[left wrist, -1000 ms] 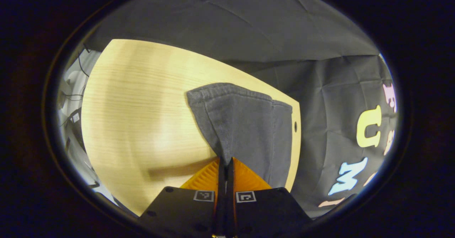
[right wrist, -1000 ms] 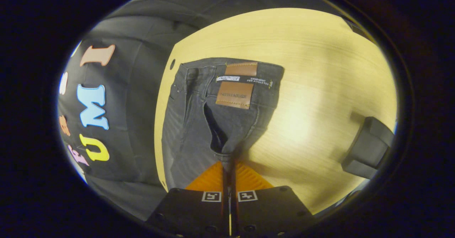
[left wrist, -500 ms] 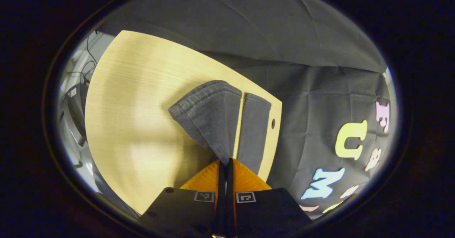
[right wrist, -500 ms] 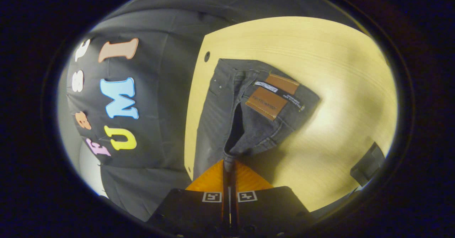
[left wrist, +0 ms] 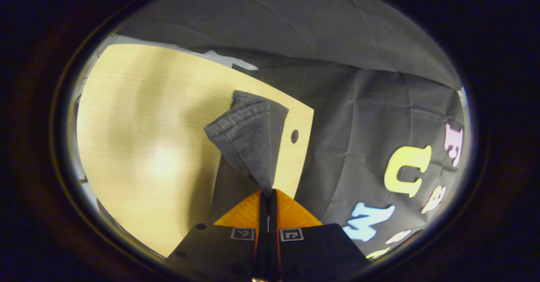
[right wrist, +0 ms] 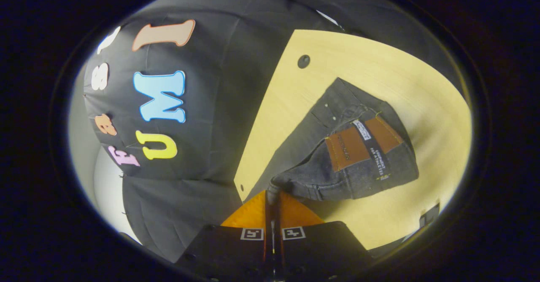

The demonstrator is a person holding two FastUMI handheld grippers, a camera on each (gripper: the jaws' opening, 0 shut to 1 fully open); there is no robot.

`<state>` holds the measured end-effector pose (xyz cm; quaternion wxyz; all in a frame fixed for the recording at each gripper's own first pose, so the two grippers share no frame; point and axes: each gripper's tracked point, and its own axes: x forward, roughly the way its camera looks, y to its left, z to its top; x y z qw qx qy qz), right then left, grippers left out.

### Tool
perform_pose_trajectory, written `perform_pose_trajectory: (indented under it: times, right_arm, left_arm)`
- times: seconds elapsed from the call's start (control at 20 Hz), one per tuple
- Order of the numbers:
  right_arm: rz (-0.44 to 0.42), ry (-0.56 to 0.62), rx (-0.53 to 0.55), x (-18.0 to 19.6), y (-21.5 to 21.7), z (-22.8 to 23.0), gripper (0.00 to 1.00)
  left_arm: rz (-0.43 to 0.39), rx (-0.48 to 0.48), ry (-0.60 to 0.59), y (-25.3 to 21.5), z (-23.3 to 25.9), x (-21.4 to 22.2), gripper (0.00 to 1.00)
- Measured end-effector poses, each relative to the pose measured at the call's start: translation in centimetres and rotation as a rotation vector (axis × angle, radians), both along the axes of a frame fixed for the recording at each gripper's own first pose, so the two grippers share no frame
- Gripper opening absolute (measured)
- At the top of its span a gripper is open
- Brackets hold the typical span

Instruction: Grasp the waist and the cuffs of the jeans and fold them to make the two legs overlap; first hold the waist and fold one-third of the jeans toward the cuffs, then hold the cuffs and fold the remaining one-third in the same direction to finish folding.

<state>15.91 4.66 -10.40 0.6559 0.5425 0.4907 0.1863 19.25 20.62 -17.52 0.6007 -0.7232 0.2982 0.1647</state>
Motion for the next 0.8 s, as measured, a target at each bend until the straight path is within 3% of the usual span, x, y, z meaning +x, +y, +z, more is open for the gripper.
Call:
perform_pose_trajectory:
  times: [0.15,0.2,0.4,0.8]
  right_arm:
    - [-0.001,0.056,-0.044,4.1,1.2,-0.8,0.01]
    - [-0.013,0.075,-0.056,5.6,1.5,-1.3,0.01]
    - [-0.079,0.132,-0.064,10.4,3.1,-5.1,0.02]
    - [-0.147,0.065,-0.184,13.7,5.3,-12.3,0.05]
  left_arm:
    - [-0.015,0.006,0.025,-0.1,-1.6,5.0,0.08]
    - [-0.020,0.002,0.027,-0.2,-2.0,6.6,0.03]
    - [-0.079,0.046,0.042,-1.1,-5.7,11.9,0.08]
    - [-0.240,0.162,0.095,-2.9,-11.6,16.4,0.08]
